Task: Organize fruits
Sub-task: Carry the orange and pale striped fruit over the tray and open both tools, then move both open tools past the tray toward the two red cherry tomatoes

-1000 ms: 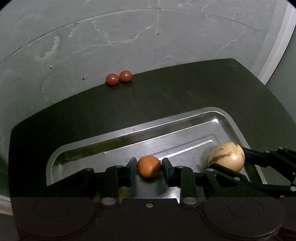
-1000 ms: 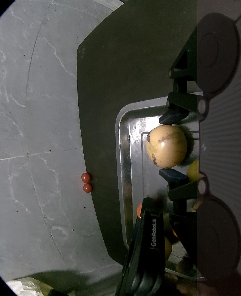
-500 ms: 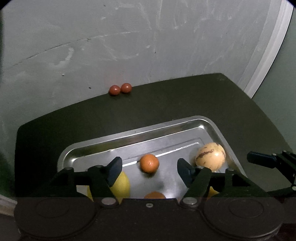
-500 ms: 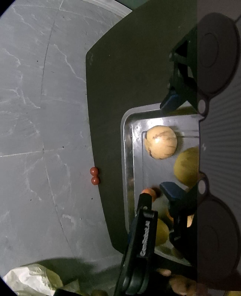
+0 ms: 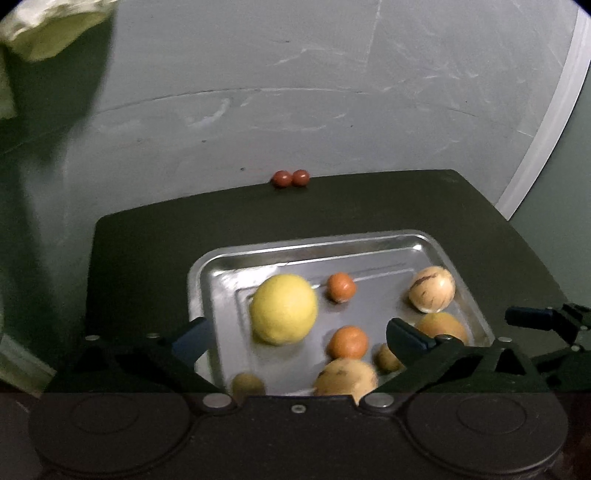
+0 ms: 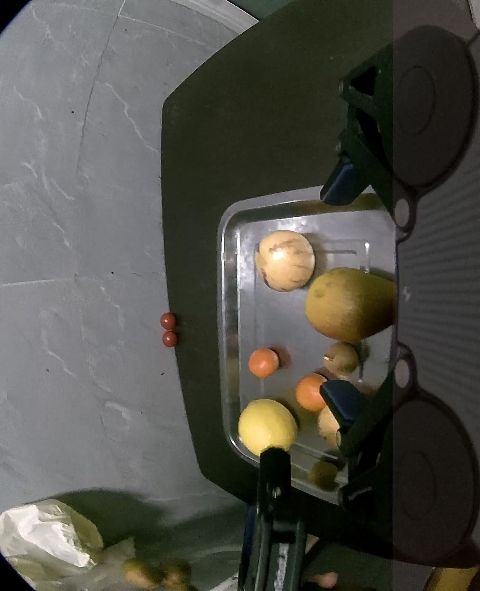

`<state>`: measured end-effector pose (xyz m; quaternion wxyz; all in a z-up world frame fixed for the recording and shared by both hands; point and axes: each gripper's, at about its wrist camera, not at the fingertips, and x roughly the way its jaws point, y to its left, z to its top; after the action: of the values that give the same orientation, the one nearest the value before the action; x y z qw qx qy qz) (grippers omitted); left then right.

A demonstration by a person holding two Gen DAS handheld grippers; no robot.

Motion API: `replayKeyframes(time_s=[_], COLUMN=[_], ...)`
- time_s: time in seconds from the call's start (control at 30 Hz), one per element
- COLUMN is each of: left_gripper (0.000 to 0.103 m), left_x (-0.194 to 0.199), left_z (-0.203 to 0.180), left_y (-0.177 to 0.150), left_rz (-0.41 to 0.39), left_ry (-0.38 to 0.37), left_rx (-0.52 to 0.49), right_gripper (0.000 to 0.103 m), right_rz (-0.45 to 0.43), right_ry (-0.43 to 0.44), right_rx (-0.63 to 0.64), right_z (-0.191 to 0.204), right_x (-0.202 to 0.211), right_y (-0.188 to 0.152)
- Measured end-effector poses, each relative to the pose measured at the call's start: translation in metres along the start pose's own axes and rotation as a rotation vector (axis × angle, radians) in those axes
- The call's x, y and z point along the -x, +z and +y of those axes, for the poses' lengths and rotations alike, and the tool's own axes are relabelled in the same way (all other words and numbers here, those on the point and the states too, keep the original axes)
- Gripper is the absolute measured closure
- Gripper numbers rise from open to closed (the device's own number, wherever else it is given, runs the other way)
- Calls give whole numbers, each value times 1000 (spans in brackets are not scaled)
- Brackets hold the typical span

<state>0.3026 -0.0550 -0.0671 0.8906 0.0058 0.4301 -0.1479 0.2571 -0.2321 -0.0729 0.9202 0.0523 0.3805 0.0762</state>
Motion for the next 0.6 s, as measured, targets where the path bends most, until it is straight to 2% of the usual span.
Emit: replayKeyframes(time_s=[0.37, 0.6], left_gripper=[1, 1], left_x=[15, 4], left_z=[29, 46], left_y=[-32, -34], left_rz=[80, 143], left_ry=[65, 178], left_rx=[-16, 15], right_gripper=[0, 0], right_rz=[136, 188], right_ry=[-29, -68], right_rx=[93, 129], right_z=[12, 14], right_x=[0, -6], right_y=[-10, -12])
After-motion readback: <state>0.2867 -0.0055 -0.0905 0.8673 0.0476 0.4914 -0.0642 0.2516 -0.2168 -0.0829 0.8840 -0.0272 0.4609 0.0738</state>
